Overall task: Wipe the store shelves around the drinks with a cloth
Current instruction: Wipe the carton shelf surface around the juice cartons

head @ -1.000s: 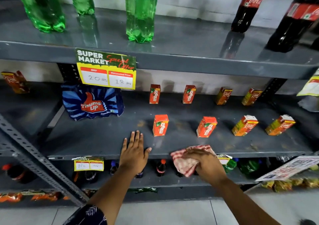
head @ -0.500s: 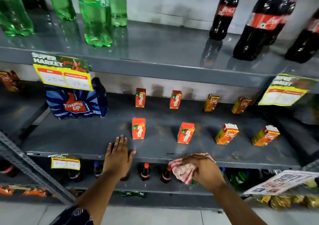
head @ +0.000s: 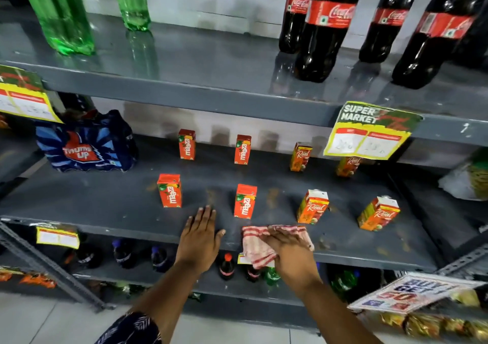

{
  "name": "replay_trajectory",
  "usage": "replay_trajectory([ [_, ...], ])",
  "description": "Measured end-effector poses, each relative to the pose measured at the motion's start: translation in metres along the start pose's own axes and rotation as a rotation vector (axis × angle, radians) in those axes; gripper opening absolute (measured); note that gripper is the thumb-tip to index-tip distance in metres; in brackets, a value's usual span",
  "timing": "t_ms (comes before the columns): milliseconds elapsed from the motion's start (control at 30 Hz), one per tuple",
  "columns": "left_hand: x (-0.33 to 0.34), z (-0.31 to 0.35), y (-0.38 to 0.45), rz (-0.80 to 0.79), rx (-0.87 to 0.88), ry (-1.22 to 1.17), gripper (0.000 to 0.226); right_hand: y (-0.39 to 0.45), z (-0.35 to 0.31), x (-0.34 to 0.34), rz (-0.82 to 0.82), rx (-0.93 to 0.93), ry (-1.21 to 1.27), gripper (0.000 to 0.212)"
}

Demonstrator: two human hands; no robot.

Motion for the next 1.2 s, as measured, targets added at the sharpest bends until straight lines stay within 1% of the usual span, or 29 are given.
replay_trajectory([
  [100,0.002,-0.002,-0.003,0.022,0.010,-0.003,0.070,-0.014,0.005,-0.028,0.022,-0.033,0.102,0.053],
  [167,0.002,-0.002,-0.001,0.036,-0.005,-0.007,0.072,-0.019,0.012,-0.048,0.006,0.024,0.152,0.048],
  [200,0.002,-0.001,-0.001,0.039,-0.005,0.000,0.072,-0.017,0.016,-0.056,0.041,0.061,0.161,0.047],
  [267,0.005,-0.002,-0.001,0.024,-0.004,0.020,0.073,-0.005,0.022,-0.061,0.118,0.094,0.141,0.055],
  [300,0.007,-0.003,-0.001,0.022,-0.005,0.027,0.074,0.002,0.023,-0.058,0.123,0.080,0.124,0.061],
  [367,0.008,-0.003,0.000,0.032,-0.007,0.032,0.077,0.010,0.025,-0.042,0.047,0.043,0.083,0.067],
  [433,0.008,-0.003,0.001,0.027,-0.013,0.027,0.080,0.004,0.031,-0.023,-0.053,0.056,0.068,0.068],
  [500,0.009,-0.004,0.002,0.016,-0.012,0.036,0.082,-0.013,0.039,-0.019,-0.052,0.082,0.092,0.067],
  [600,0.009,-0.003,0.002,0.013,-0.011,0.057,0.079,-0.035,0.048,-0.038,0.005,0.101,0.171,0.057],
  [667,0.007,-0.002,0.002,0.028,-0.017,0.055,0.074,-0.045,0.060,-0.058,0.030,0.166,0.187,0.047],
  [733,0.004,0.003,0.003,0.047,-0.035,0.055,0.064,-0.045,0.076,-0.077,0.089,0.231,0.175,0.048],
  [800,0.001,0.018,0.005,0.094,-0.054,0.014,0.061,-0.036,0.091,-0.088,0.147,0.250,0.126,0.054],
  [867,0.003,0.038,0.008,0.107,-0.058,-0.025,0.061,-0.025,0.100,-0.085,0.132,0.221,0.081,0.058],
  [967,0.014,0.053,0.008,0.060,-0.080,-0.004,0.064,-0.025,0.107,-0.064,0.033,0.241,0.051,0.059],
  [1067,0.021,0.050,0.006,0.070,-0.069,0.045,0.065,-0.045,0.109,-0.063,0.061,0.255,0.058,0.054],
  [1200,0.019,0.052,0.007,0.046,-0.071,0.071,0.066,-0.066,0.119,-0.089,0.091,0.311,0.111,0.047],
])
Point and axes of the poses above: each hand's wrist, its own y-axis towards the middle knuckle, its own x-axis out of the palm, z = x × y, the point moved 4 cm from there along y, towards the middle knuckle, and after that the axes turned 8 degrees about z, right-handed, at the moved point
